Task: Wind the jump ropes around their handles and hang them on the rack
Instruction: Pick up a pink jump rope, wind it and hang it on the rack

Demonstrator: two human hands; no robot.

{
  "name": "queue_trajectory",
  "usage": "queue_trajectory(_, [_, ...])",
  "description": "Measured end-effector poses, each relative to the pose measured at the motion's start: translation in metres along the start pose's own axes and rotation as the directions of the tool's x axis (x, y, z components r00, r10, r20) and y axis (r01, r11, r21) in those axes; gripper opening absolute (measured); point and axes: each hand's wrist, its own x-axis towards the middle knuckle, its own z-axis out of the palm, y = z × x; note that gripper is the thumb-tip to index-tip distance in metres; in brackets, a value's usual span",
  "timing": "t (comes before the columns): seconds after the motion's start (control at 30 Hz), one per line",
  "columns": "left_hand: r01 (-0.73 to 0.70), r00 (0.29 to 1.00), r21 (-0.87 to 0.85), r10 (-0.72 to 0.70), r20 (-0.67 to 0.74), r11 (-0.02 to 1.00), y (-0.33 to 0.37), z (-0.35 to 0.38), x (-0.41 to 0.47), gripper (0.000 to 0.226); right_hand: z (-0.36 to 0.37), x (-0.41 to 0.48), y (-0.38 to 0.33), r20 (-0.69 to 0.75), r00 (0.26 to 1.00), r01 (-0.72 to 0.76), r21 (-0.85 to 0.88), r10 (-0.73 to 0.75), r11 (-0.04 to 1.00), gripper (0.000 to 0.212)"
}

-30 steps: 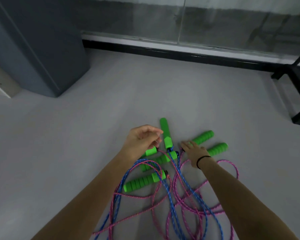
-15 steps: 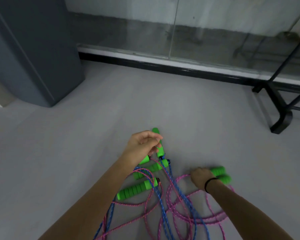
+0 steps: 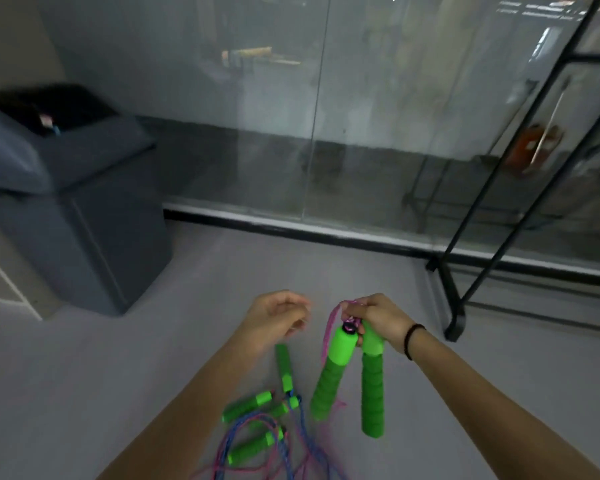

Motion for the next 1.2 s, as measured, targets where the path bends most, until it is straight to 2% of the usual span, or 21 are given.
queue_trajectory(0.17, [-0.02, 0.979, 0.156, -0.012, 0.204, 0.988, 0.182, 0.014, -0.04, 0.006, -0.071, -0.075, -0.174, -0.062, 0.992, 0.122, 0.255, -0.11, 0.959, 0.042])
queue_trajectory(0.3, [-0.108, 0.92, 0.21, 0.017, 0.392, 0.972, 0.314, 0.02, -0.084, 0.019, -0.109, -0.132, -0.296, -0.145, 0.975, 0.215, 0.404, -0.17, 0.889, 0.034])
queue_trajectory(0.4, [-0.136, 0.904, 0.187, 0.045, 0.424, 0.973, 0.392, 0.019, -0.114, 0.023, -0.13, -0.167, -0.372, -0.23, 0.948, 0.305, 0.45, -0.221, 0.839, 0.036])
queue_trajectory(0.53, [-0.061, 0.915, 0.031, 0.044, 0.401, 0.998, 0.46, 0.018, -0.141, 0.028, -0.152, -0.2, -0.444, -0.424, 0.877, 0.424, 0.467, -0.224, 0.776, 0.032])
queue_trajectory(0.6, [-0.039, 0.911, 0.0, 0.036, 0.41, 0.999, 0.487, 0.02, -0.154, 0.02, -0.157, -0.212, -0.466, -0.491, 0.849, 0.455, 0.498, -0.193, 0.738, 0.033])
queue_trajectory(0.67, [-0.042, 0.911, 0.012, 0.033, 0.412, 0.999, 0.506, 0.022, -0.166, 0.016, -0.157, -0.223, -0.479, -0.482, 0.857, 0.471, 0.592, -0.181, 0.654, 0.034])
queue_trajectory(0.77, [0.009, 0.892, -0.051, 0.015, 0.453, 0.999, 0.526, 0.021, -0.178, 0.016, -0.155, -0.24, -0.487, -0.303, 0.913, 0.404, 0.762, -0.274, 0.506, 0.032])
queue_trajectory(0.83, [0.087, 0.881, -0.085, -0.037, 0.472, 0.993, 0.53, 0.021, -0.182, 0.023, -0.151, -0.248, -0.488, -0.263, 0.907, 0.394, 0.804, -0.328, 0.446, 0.032])
queue_trajectory(0.93, [0.092, 0.882, -0.072, -0.048, 0.469, 0.993, 0.528, 0.027, -0.175, 0.037, -0.146, -0.253, -0.489, -0.293, 0.903, 0.407, 0.817, -0.314, 0.409, 0.031])
queue_trajectory(1.07, [0.13, 0.867, -0.06, -0.084, 0.491, 0.99, 0.526, 0.045, -0.167, 0.034, -0.153, -0.251, -0.484, -0.355, 0.905, 0.42, 0.832, -0.235, 0.361, 0.031])
queue_trajectory(1.13, [0.2, 0.842, -0.096, -0.121, 0.526, 0.975, 0.525, 0.047, -0.159, 0.035, -0.162, -0.246, -0.48, -0.402, 0.891, 0.452, 0.822, -0.209, 0.346, 0.033])
queue_trajectory(1.2, [0.252, 0.787, -0.131, -0.124, 0.605, 0.959, 0.526, 0.045, -0.154, 0.032, -0.176, -0.243, -0.478, -0.45, 0.87, 0.494, 0.806, -0.203, 0.327, 0.032])
